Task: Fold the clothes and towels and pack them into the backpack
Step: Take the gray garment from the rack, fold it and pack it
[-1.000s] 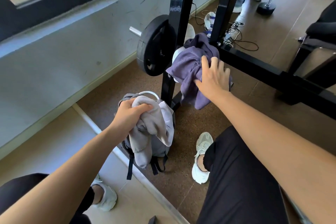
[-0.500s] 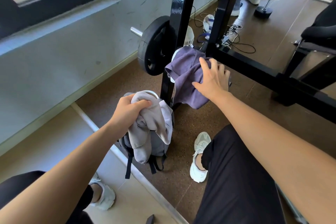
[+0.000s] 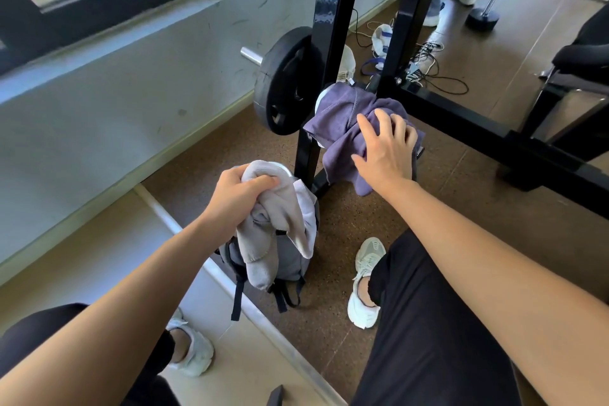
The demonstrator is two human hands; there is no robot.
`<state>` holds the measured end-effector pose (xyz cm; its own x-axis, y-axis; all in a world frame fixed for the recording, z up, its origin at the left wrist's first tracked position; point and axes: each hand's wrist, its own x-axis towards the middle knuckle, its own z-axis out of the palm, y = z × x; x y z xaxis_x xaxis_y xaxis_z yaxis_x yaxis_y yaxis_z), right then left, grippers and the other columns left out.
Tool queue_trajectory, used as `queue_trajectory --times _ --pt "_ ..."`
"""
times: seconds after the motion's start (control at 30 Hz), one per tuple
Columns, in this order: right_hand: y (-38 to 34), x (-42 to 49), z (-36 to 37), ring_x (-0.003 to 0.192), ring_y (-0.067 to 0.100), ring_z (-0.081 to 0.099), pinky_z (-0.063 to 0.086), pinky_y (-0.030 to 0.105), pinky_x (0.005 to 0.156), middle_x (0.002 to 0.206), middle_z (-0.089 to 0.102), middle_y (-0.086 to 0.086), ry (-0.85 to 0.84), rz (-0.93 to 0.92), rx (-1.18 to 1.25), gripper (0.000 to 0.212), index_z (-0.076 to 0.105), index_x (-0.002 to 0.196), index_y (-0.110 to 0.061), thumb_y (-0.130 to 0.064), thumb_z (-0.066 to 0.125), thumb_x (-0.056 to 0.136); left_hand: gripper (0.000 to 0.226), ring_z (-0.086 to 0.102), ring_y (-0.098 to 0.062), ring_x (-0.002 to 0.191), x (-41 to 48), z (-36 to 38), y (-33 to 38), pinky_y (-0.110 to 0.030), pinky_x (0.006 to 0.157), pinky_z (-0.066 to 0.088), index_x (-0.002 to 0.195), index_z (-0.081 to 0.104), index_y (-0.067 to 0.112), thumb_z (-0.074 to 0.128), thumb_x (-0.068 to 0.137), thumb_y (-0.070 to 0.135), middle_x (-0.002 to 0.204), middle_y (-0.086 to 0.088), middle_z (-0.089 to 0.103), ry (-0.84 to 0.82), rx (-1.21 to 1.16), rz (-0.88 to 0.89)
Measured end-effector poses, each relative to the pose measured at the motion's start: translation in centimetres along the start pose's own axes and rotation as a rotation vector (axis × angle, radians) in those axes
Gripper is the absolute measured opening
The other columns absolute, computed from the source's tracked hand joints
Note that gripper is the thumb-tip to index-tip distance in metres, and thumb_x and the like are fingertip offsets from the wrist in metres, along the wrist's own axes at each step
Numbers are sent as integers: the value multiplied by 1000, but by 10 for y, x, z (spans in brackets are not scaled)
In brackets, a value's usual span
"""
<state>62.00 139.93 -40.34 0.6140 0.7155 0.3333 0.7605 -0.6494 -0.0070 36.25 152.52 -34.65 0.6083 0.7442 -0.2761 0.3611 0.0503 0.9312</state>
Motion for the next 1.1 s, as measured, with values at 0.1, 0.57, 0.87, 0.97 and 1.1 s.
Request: queue_trajectory --times 0.1,0.57,0.87,0.97,1.1 --pt "-25 -17 -19 142 38 30 32 57 106 155 36 9 92 81 300 79 47 144 -28 -44 77 73 5 73 -12 76 -3 -2 -1 -30 71 58 90 76 15 72 91 17 80 -2 77 15 -8 13" --pt "-123 -113 -36 91 17 62 53 42 84 99 70 21 -786 -14 1332 17 68 106 -3 -11 68 90 21 70 -16 86 -24 -39 -39 -31 79 56 92 73 16 59 103 26 87 -2 75 22 -367 -25" --pt "-137 -132 -33 108 27 65 55 32 92 126 66 24 -1152 457 1699 38 59 132 3 -22 43 108 57 61 -4 116 -45 -60 -100 -24 97 49 128 62 32 80 75 43 125 10 64 -56 138 13" --pt "-137 -133 -25 109 26 65 52 37 99 124 67 20 -1279 410 1657 40 61 133 -2 -29 45 108 52 51 0 126 -60 -57 -120 -15 102 44 130 64 36 82 81 36 133 8 53 -306 205 115" --pt "-138 -136 -17 98 23 67 53 38 92 109 71 15 -1409 363 1544 44 68 121 -2 -39 60 99 23 61 -4 113 -65 -48 -140 -22 95 47 110 77 26 81 87 29 122 7 64 -328 167 94"
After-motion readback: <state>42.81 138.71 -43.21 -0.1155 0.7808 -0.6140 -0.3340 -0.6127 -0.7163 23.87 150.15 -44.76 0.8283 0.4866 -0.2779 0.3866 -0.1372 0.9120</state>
